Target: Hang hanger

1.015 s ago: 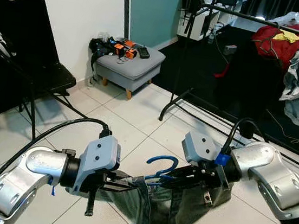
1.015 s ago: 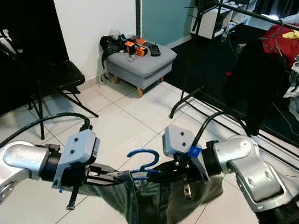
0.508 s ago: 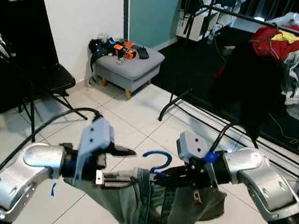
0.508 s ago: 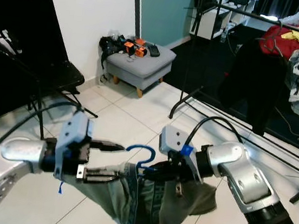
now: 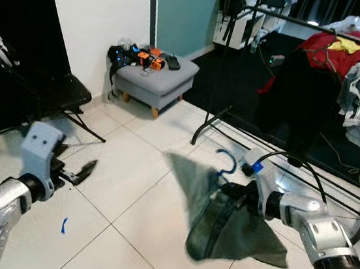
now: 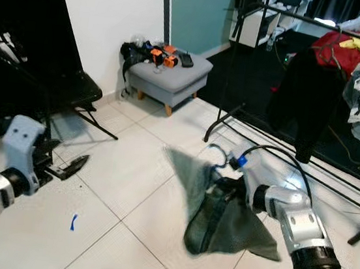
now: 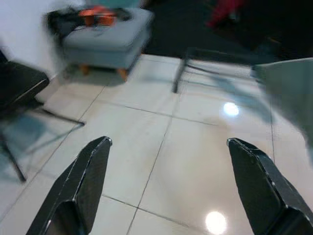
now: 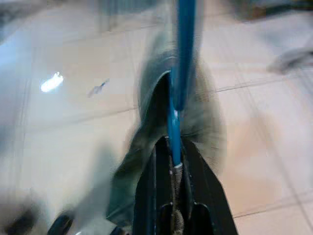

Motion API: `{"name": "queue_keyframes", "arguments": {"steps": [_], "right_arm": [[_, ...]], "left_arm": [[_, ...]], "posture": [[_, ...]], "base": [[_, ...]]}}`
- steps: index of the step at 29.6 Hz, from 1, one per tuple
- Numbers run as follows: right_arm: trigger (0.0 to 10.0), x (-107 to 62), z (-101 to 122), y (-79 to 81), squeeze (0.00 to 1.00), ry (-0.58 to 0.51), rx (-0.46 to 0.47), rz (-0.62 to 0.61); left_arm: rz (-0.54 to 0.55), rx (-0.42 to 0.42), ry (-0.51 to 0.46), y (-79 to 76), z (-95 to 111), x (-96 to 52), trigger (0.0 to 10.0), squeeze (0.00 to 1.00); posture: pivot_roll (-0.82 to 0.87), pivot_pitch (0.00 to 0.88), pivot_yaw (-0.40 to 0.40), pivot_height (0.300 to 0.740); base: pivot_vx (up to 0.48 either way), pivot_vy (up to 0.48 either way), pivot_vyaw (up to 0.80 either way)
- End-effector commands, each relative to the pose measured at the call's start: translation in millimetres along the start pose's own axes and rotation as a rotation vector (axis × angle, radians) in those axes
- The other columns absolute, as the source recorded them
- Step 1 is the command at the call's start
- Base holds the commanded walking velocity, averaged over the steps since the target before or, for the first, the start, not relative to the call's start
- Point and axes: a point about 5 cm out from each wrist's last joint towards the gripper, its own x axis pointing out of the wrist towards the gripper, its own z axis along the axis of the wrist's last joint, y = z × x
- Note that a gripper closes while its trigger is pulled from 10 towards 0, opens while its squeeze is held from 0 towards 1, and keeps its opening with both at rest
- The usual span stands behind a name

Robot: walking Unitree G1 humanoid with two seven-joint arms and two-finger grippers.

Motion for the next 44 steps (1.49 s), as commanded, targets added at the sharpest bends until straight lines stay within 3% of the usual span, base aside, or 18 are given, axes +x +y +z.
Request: {"name": "queue_keyframes", "arguments": {"steps": [1, 2, 4, 6, 8, 15, 20, 24, 31, 44], "right_arm": [[8.9, -0.3, 2, -3.5, 0.0, -0.012, 0.02, -0.032], [10.0, 3.1, 2, -7.8, 0.0, -0.081, 0.137, -0.134], [10.0, 3.1, 2, -7.8, 0.0, -0.081, 0.137, -0.134], [10.0, 15.2, -2, 6.9, 0.0, -0.287, 0.408, -0.251], [10.0, 19.7, -8, 15.2, 0.0, -0.331, 0.451, -0.294], [10.0, 26.0, -1, 24.3, 0.0, -0.39, 0.404, -0.297], [10.0, 26.9, -5, 12.0, 0.0, -0.392, 0.483, -0.362], [10.0, 28.4, -5, 11.6, 0.0, -0.396, 0.508, -0.382], [10.0, 31.2, -5, 15.0, 0.0, -0.412, 0.517, -0.396], [10.0, 32.9, -5, 13.5, 0.0, -0.419, 0.514, -0.394]], "left_arm": [[0.017, -0.016, 0.02, 0.8, -4, -1.8, 10.0, 0.0], [0.046, -0.082, 0.008, -7.0, -8, -3.7, 10.0, 0.0], [0.046, -0.082, 0.008, -7.0, -8, -3.7, 10.0, 0.0], [0.042, -0.231, 0.002, -45.1, -26, -7.5, 10.0, 0.0], [0.04, -0.239, -0.001, -54.1, -28, -5.9, 10.0, 0.0], [0.076, -0.267, 0.003, -52.9, -30, -1.2, 10.0, 0.0], [0.021, -0.228, 0.019, -58.5, -29, 6.7, 10.0, 0.0], [0.014, -0.22, 0.02, -59.1, -29, 8.2, 10.0, 0.0], [0.019, -0.228, 0.018, -57.2, -30, 9.4, 10.0, 0.0], [0.017, -0.219, 0.024, -57.3, -32, 13.4, 10.0, 0.0]], "posture": [[-0.09, 0.06, 0.0, 0.74], [-0.09, 0.063, -0.001, 0.74], [-0.09, 0.063, -0.001, 0.74], [-0.09, 0.079, -0.006, 0.74], [-0.08, 0.08, -0.013, 0.74], [-0.09, 0.081, -0.005, 0.74], [-0.09, 0.081, 0.005, 0.74], [-0.09, 0.079, 0.005, 0.74], [-0.09, 0.077, 0.0, 0.74], [-0.09, 0.07, 0.008, 0.74]], "base": [[0.0, 0.0, 0.0], [0.0, 0.0, 0.0], [0.0, 0.0, 0.0], [0.0, 0.0, -0.69], [0.236, 0.0, -0.35], [0.469, 0.0, 0.0], [0.47, 0.0, 0.0], [0.47, 0.0, -0.13], [0.471, 0.0, -0.73], [0.469, 0.0, 0.0]]}}
